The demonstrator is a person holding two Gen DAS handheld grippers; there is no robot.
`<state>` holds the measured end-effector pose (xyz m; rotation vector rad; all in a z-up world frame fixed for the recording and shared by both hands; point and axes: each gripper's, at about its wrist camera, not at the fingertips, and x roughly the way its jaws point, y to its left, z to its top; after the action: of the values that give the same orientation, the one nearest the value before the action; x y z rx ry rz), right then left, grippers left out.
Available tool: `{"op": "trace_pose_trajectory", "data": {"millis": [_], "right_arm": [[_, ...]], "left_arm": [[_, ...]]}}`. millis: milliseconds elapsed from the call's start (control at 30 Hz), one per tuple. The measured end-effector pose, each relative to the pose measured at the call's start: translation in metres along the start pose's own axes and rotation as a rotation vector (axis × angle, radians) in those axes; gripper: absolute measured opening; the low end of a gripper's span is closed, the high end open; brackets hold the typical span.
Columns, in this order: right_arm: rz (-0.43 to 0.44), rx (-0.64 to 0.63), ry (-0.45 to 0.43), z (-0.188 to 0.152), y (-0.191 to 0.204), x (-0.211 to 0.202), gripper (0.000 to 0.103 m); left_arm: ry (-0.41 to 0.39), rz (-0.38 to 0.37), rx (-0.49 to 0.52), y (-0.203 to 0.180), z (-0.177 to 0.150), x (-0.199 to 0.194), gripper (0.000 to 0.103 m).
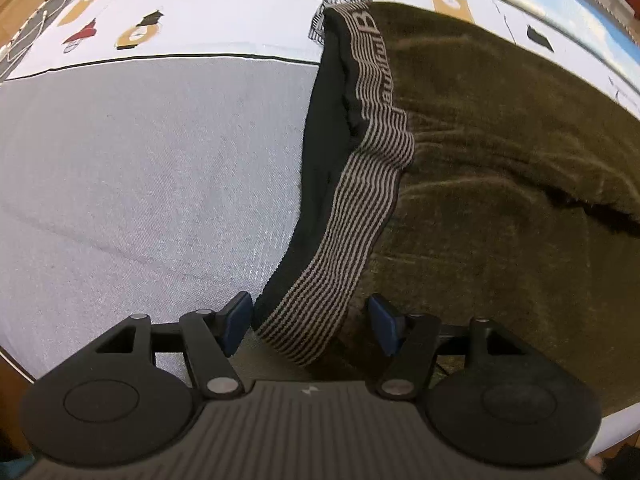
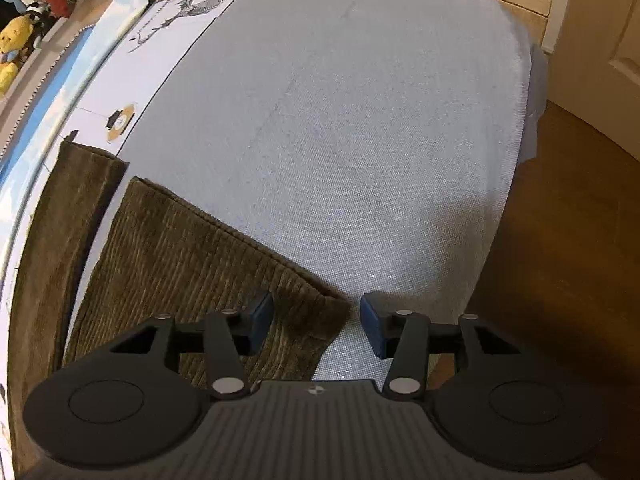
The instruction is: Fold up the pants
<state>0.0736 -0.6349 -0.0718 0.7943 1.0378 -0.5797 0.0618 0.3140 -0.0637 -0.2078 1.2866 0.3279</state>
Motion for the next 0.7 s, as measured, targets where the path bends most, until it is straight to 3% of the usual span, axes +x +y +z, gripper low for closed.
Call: {"op": "trace_pose_trajectory", "data": {"millis": [133,200,267,333,500,700], "right_arm": [[0.004,-0.033,0.013,-0.002,0.0,0.003,0.05],[-0.004,-0.066,0.01,-0.004,0.003,0.002,0.038],[0.012,-0.081,0.001,-0.004,0.006,0.0,0.02],[0.02,-0.093,-0.022,-0.004,0.009,-0.005,0.016],[0.024,-0.003,-0.157,0.008,-0.001,-0.031,0.014],[-0.049,-0.103,-0.082,0.005,0.003,-0.013,0.019]], "left_arm": [[0.002,-0.004,0.01,0.002,0.0,0.004,0.068],[-0.004,0.0,0.022,0.001,-0.001,0.004,0.059],[-0.014,0.012,0.071,-0.003,-0.004,0.003,0.043],[-0.038,0.02,0.102,-0.007,-0.006,-0.003,0.03],[-0.052,-0.078,0.097,-0.007,-0.015,-0.028,0.024],[0.031,-0.028,0.153,-0.011,-0.024,-0.014,0.025]]}}
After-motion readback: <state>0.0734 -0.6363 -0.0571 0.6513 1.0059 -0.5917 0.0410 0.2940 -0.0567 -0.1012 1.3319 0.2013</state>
